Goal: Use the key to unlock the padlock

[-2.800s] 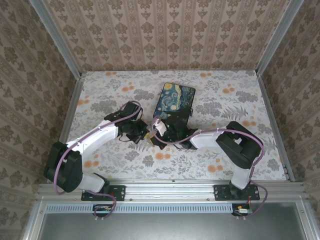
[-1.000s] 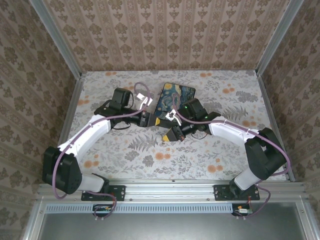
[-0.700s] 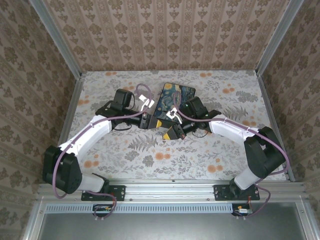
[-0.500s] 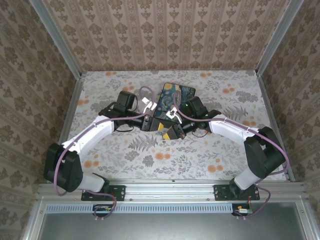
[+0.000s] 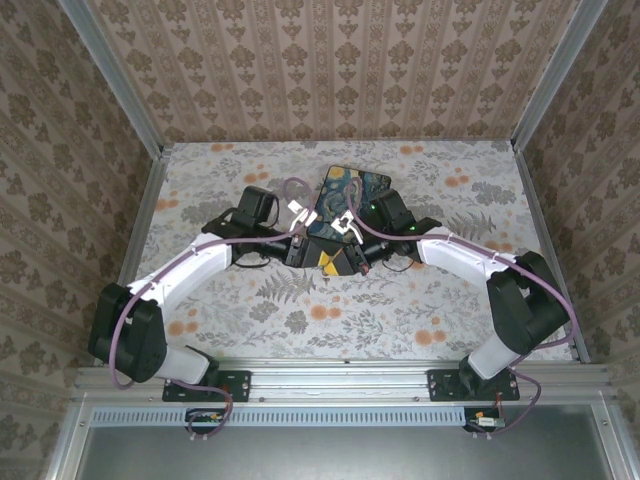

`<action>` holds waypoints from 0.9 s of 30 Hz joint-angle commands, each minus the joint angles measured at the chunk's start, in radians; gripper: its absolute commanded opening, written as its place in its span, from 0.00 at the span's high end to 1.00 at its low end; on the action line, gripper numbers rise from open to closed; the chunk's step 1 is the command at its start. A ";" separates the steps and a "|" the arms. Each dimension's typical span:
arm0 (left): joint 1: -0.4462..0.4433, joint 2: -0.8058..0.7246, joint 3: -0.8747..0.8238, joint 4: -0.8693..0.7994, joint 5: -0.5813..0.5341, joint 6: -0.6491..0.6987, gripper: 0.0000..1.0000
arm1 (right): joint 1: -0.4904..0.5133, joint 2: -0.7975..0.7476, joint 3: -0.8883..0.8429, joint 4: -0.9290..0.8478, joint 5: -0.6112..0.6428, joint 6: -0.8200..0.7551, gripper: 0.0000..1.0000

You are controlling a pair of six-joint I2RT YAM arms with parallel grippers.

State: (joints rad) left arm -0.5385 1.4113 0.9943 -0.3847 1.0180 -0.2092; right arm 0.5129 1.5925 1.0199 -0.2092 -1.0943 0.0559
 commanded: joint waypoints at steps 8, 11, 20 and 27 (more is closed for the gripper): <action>-0.006 -0.012 -0.016 0.018 0.032 -0.002 0.76 | -0.016 0.028 0.032 0.024 -0.045 0.001 1.00; -0.006 -0.013 -0.016 0.018 0.034 -0.004 0.80 | -0.019 0.028 0.031 0.024 -0.045 -0.001 1.00; -0.009 -0.017 -0.029 0.039 0.039 -0.023 1.00 | -0.029 0.031 0.033 0.028 -0.048 -0.001 1.00; 0.026 -0.040 -0.073 0.214 -0.082 -0.218 1.00 | -0.051 0.012 -0.003 0.092 -0.031 0.062 0.69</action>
State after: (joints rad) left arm -0.5335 1.4021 0.9504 -0.2790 0.9787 -0.3153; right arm 0.4778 1.6058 1.0222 -0.1799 -1.1309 0.0776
